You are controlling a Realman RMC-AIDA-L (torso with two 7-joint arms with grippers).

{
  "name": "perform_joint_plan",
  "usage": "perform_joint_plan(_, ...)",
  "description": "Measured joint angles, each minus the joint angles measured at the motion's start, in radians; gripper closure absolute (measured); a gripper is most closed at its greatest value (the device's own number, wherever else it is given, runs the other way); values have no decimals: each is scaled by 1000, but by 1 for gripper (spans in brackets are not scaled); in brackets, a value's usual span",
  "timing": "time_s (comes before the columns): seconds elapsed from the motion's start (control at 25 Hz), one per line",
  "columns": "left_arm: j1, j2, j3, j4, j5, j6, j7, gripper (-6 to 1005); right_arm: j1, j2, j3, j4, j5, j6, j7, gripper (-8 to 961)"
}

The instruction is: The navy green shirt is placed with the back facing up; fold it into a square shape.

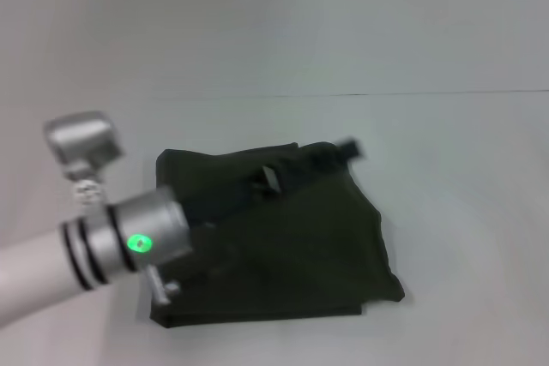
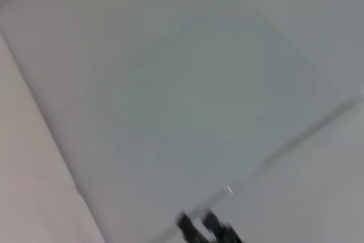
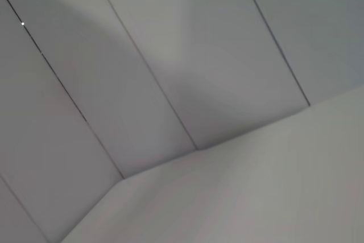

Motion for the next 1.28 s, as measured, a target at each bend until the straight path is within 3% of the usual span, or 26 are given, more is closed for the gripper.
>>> perform_joint_plan(0.2, 100, 13, -29, 172, -10, -98, -56, 403, 31, -6, -81, 1, -31, 25, 112, 115)
perform_joint_plan(0.28, 124, 28, -32, 211, -10, -145, -81, 172, 53, -7, -92, 1, -74, 29, 161, 115)
perform_joint_plan(0.36, 136, 51, -32, 223, -9, -196, -99, 156, 79, -4, -96, 1, -130, 30, 215, 115)
perform_joint_plan(0.4, 136, 51, -32, 223, -9, -196, -99, 147, 93, 0, -99, 2, -155, 29, 234, 115)
perform_joint_plan(0.44, 140, 76, -32, 223, -3, -256, -109, 139, 106, 6, -100, 2, -171, 29, 246, 115)
perform_joint_plan(0.68, 141, 115, -24, 233, 20, -402, -109, 90, 151, 61, -102, 6, -191, 34, 244, 115)
perform_joint_plan(0.92, 136, 120, -23, 245, 111, -539, -104, 82, 172, 87, -100, 27, -186, 56, 249, 115)
perform_joint_plan(1.28, 119, 97, -16, 242, 171, -602, -85, 83, 201, 83, -116, 33, -190, 82, 284, 115)
